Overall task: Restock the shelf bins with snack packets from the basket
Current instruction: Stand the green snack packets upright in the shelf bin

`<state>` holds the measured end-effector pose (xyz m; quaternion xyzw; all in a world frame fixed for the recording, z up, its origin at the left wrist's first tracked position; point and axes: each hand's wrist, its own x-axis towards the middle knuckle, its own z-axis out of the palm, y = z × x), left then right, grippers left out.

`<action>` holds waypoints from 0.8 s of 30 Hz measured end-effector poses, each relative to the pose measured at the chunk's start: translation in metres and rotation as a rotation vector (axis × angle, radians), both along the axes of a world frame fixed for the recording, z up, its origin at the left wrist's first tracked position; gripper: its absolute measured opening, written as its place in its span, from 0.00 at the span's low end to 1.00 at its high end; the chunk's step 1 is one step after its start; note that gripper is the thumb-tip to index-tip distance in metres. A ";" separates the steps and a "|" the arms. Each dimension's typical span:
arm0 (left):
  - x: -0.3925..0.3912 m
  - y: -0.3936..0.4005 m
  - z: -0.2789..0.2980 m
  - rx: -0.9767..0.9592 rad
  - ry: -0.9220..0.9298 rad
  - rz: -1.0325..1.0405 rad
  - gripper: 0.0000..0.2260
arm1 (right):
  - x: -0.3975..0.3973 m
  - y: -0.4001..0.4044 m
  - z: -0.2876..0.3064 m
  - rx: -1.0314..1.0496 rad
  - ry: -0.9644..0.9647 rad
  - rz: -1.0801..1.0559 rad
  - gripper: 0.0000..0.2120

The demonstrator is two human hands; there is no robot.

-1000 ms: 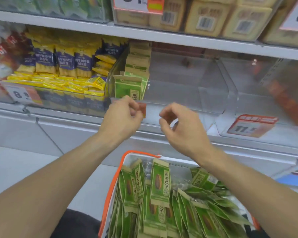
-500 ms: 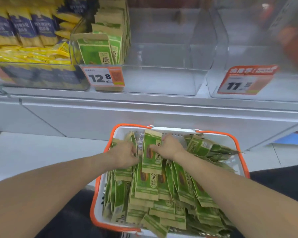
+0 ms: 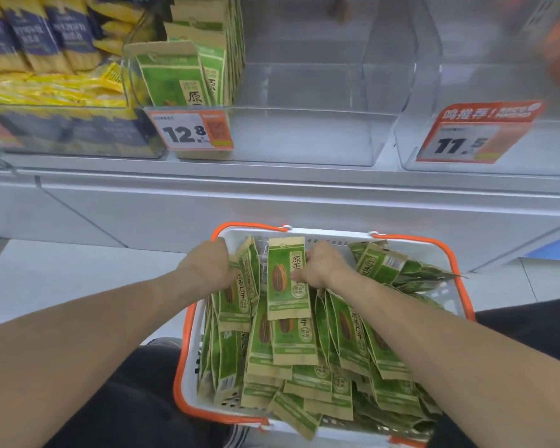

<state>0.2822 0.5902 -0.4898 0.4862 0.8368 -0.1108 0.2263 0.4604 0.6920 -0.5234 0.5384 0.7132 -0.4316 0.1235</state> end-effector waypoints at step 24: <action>-0.020 -0.007 0.027 0.142 -0.854 0.601 0.09 | 0.002 -0.018 0.024 0.107 -0.128 0.155 0.39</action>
